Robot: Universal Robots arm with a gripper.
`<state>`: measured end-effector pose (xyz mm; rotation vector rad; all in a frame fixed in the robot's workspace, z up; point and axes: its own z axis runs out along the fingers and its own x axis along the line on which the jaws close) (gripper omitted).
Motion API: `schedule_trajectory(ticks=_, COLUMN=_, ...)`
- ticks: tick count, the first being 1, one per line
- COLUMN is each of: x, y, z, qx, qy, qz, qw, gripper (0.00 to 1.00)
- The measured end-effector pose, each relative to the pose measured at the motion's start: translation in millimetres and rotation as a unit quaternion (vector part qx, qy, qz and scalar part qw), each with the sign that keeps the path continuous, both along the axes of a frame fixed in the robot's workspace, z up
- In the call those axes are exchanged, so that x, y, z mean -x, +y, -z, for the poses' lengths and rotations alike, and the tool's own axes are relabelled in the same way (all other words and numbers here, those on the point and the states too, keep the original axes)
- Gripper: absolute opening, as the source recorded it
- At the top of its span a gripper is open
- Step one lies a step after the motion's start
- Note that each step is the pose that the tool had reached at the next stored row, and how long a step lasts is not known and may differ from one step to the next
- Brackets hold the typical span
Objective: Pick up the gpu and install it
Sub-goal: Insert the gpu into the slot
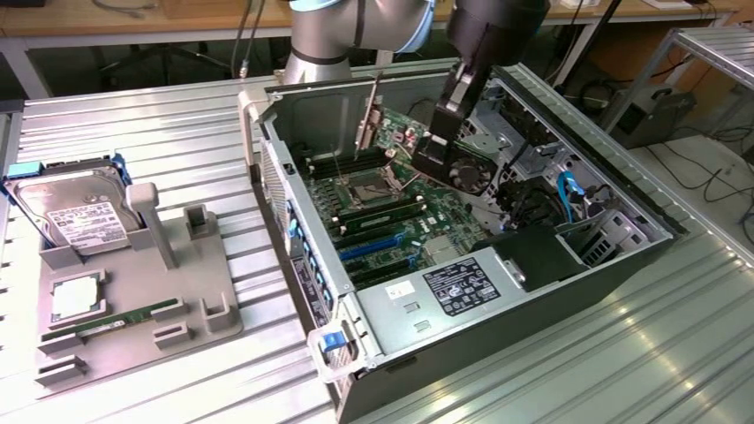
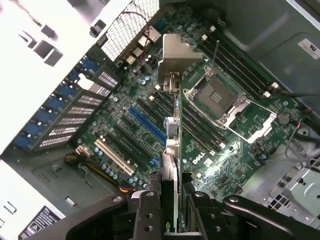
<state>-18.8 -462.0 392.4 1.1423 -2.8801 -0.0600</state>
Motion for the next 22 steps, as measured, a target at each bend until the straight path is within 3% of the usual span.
schedule_trajectory(ticks=4, x=0.0, y=0.0, z=1.2, qx=0.0000, qy=-0.0033, qz=-0.035, qw=0.9994, gripper=0.26)
schedule_trajectory(ticks=9, x=0.0, y=0.0, z=2.3, qx=0.0000, qy=-0.0084, qz=-0.080, qw=0.9968, gripper=0.26)
schedule_trajectory(ticks=12, x=-0.1, y=0.0, z=3.2, qx=0.0000, qy=-0.0133, qz=-0.125, qw=0.9921, gripper=0.26)
schedule_trajectory(ticks=15, x=0.0, y=0.0, z=4.0, qx=-0.0002, qy=-0.0146, qz=-0.156, qw=0.9876, gripper=0.26)
schedule_trajectory(ticks=22, x=0.0, y=0.0, z=6.3, qx=-0.0010, qy=-0.0163, qz=-0.224, qw=0.9744, gripper=0.26)
